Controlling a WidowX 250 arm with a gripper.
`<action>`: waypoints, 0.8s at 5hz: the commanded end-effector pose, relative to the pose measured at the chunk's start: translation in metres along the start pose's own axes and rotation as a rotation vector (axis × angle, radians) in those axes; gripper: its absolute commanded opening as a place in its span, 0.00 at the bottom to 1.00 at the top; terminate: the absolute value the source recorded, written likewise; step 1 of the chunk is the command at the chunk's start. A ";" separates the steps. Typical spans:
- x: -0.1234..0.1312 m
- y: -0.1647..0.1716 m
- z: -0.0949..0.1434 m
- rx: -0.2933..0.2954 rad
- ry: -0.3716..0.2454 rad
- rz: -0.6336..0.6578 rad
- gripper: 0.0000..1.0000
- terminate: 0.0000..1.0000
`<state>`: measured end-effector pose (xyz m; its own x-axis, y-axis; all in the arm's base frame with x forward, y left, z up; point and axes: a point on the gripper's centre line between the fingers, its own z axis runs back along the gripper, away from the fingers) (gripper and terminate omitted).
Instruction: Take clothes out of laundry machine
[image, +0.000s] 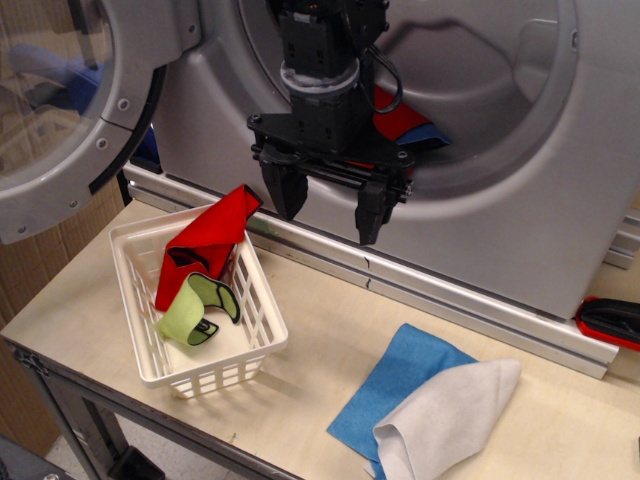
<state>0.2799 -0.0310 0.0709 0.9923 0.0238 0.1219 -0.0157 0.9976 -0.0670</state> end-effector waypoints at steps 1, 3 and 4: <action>0.000 0.000 0.000 0.000 0.000 0.000 1.00 0.00; 0.039 0.001 -0.008 -0.005 -0.087 0.035 1.00 0.00; 0.056 0.003 0.006 -0.005 -0.202 0.045 1.00 0.00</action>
<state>0.3263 -0.0265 0.0607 0.9650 0.0819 0.2490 -0.0645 0.9949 -0.0776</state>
